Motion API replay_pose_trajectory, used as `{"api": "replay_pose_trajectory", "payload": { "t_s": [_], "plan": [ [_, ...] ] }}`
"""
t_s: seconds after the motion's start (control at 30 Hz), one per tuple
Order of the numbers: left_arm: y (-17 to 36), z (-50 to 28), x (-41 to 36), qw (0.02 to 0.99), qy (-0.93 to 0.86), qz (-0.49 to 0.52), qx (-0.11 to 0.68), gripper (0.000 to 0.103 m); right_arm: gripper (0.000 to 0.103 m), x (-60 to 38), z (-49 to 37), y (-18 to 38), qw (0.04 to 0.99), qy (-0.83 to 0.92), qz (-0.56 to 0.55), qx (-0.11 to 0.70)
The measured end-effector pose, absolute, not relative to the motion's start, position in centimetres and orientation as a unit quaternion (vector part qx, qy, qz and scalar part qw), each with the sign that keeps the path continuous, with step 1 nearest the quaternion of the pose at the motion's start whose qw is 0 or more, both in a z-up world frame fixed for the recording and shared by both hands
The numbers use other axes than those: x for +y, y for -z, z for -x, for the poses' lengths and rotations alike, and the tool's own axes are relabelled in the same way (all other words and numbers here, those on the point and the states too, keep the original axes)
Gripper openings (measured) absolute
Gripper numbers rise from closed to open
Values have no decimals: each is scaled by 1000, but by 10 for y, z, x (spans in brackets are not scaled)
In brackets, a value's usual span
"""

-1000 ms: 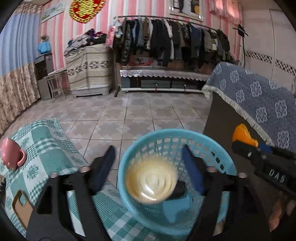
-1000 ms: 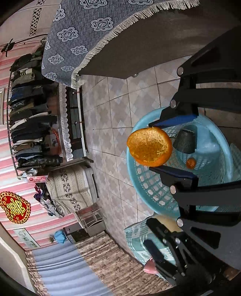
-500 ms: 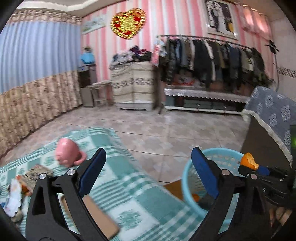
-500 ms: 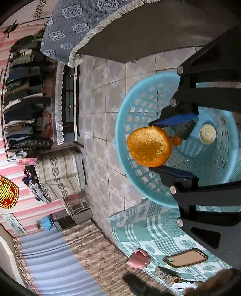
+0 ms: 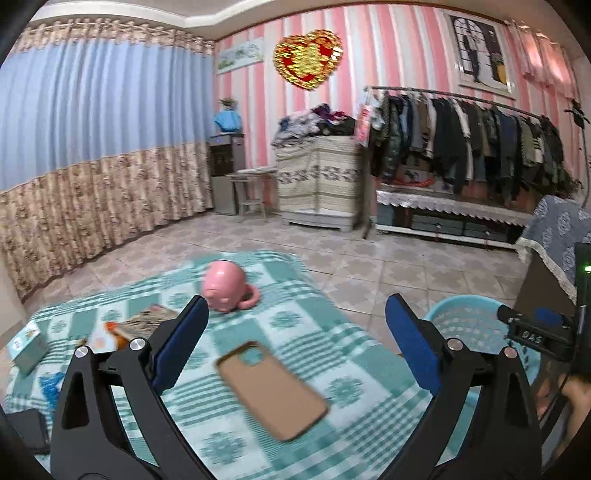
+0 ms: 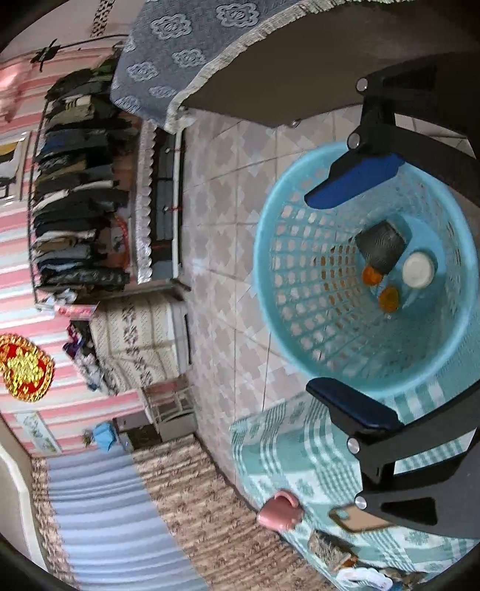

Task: Collect trash
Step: 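Move both tools back toward the table, then grasp the blue plastic bag with the left tool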

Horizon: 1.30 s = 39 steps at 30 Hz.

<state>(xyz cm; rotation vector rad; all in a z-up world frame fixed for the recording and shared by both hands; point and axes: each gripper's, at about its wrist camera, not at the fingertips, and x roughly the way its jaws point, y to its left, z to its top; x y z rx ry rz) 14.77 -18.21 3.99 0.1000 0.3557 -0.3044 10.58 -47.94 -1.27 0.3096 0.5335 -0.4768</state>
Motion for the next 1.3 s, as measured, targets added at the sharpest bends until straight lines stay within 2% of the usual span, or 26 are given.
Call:
{"api": "replay_pose_trajectory", "payload": {
  "t_s": [0.37,0.7,0.9,1.3],
  "plan": [
    [-55,-112,-75,986,57,-28,152,97,91,-387,-108,-16,961,131,-74,232],
    [-46,-101,22,986,-17,0,168,97,91,-301,-115,-28,974,65,-25,214],
    [-28,-103,69,981,-55,10,188,97,91,-259,-122,-18,972,23,-6,234],
    [41,-139,126,955,-85,49,280,97,91,-221,-153,5,961,-22,14,276]
  ]
}}
